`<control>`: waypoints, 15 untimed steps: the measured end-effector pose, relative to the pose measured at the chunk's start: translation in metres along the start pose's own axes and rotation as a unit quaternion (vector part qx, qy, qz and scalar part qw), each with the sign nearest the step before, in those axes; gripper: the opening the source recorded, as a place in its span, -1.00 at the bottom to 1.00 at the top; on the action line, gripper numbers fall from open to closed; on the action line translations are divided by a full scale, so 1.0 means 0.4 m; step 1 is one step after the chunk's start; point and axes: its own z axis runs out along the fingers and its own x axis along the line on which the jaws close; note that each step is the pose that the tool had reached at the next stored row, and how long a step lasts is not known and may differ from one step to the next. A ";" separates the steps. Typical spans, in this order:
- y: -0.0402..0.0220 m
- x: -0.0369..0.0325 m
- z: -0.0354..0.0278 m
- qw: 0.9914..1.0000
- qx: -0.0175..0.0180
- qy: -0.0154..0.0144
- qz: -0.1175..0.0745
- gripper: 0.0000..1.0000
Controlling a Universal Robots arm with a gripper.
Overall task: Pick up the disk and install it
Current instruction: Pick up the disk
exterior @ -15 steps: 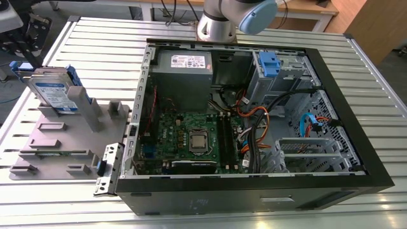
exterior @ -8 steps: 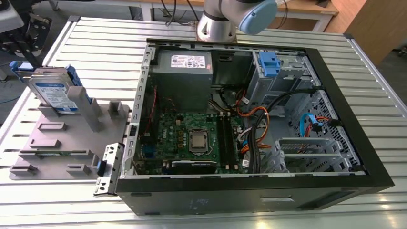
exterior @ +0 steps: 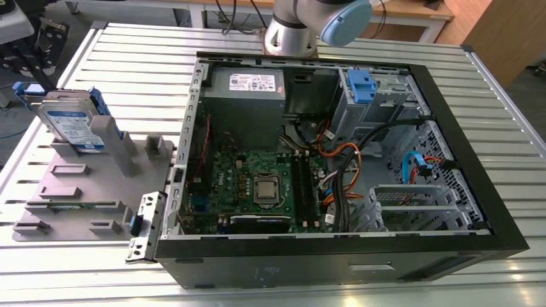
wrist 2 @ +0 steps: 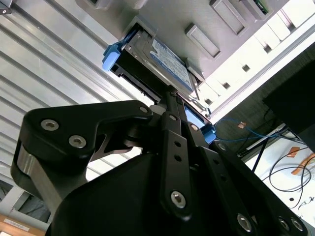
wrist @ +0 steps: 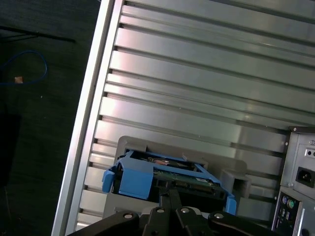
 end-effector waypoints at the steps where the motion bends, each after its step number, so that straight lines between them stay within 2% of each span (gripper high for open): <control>1: 0.000 0.000 0.000 1.000 0.000 0.000 0.000 -0.79; 11: 0.000 0.000 0.001 1.000 0.000 0.000 0.000 -0.79; 15: 0.000 0.000 0.001 1.000 0.000 0.000 -0.011 -0.79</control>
